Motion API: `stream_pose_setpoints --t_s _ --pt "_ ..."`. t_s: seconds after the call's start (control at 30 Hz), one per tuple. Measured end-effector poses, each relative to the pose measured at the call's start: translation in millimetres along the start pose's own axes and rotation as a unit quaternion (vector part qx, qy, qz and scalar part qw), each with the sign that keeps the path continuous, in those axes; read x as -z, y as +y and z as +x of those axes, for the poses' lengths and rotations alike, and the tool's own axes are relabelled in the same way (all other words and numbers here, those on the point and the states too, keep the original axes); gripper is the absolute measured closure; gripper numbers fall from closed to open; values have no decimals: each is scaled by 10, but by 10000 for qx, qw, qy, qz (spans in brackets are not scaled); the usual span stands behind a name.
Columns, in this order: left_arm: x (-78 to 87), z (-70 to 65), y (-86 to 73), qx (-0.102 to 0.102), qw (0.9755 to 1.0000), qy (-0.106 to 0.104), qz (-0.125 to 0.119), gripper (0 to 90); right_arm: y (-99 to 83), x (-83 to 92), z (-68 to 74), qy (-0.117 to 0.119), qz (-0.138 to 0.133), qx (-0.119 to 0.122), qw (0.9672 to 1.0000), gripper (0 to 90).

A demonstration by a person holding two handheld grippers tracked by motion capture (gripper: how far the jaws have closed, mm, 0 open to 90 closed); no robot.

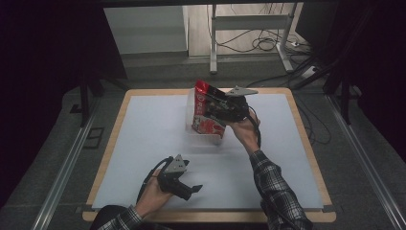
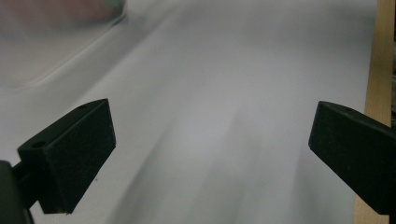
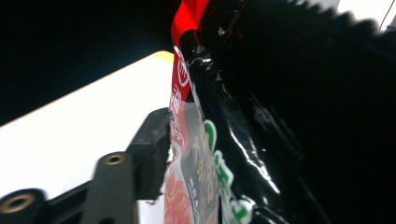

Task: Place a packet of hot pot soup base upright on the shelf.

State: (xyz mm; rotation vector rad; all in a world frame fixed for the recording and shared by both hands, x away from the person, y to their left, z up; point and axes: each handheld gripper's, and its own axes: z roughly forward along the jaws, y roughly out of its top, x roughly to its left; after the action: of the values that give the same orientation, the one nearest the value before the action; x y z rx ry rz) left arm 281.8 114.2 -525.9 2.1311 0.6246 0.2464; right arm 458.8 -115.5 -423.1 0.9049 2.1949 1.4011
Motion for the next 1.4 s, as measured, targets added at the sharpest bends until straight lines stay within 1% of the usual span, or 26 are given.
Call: stream_pose_setpoints --t_s 0.03,0.07,0.1,0.13,0.23,0.3,0.47,0.57,0.6,0.83,0.97,1.13,1.4 --pt "5 7 -2 54 10000 -2 -51 5 7 4 8 -13 54 52 10000 364" --pt "5 7 -2 54 10000 -2 -51 4 7 4 8 -13 54 52 10000 364" --pt "9 13 -4 119 9998 -70 -138 4 9 7 10 -19 70 70 9999 347" --pt "13 17 -4 154 9997 -90 -170 3 13 12 9 -17 81 98 9999 329" --pt "12 17 -5 131 9997 -89 -199 3 26 46 -5 10 120 94 9999 288" --pt "6 15 -6 140 9996 -115 -194 1 29 53 -8 17 113 86 9999 280" --pt "-1 0 -5 96 9995 -171 -250 0 45 101 -31 114 131 -31 9998 227" --pt "0 0 -5 71 9995 -158 -266 0 48 117 -27 163 181 -22 9997 195" --pt "0 1 -6 67 9995 -152 -271 0 44 129 -21 177 207 18 9996 181" --pt "-11 -5 -11 -21 9997 -59 -252 0 18 164 -1 148 209 -3 9997 139" --pt "-14 -7 -11 -68 9998 -14 -211 0 -2 191 13 111 288 35 9995 110" --pt "-13 -9 -12 -41 9998 4 -203 0 -21 229 29 52 343 132 9993 97" --pt "-4 -6 -4 -67 9998 31 -199 0 -55 312 50 32 383 183 9991 83"
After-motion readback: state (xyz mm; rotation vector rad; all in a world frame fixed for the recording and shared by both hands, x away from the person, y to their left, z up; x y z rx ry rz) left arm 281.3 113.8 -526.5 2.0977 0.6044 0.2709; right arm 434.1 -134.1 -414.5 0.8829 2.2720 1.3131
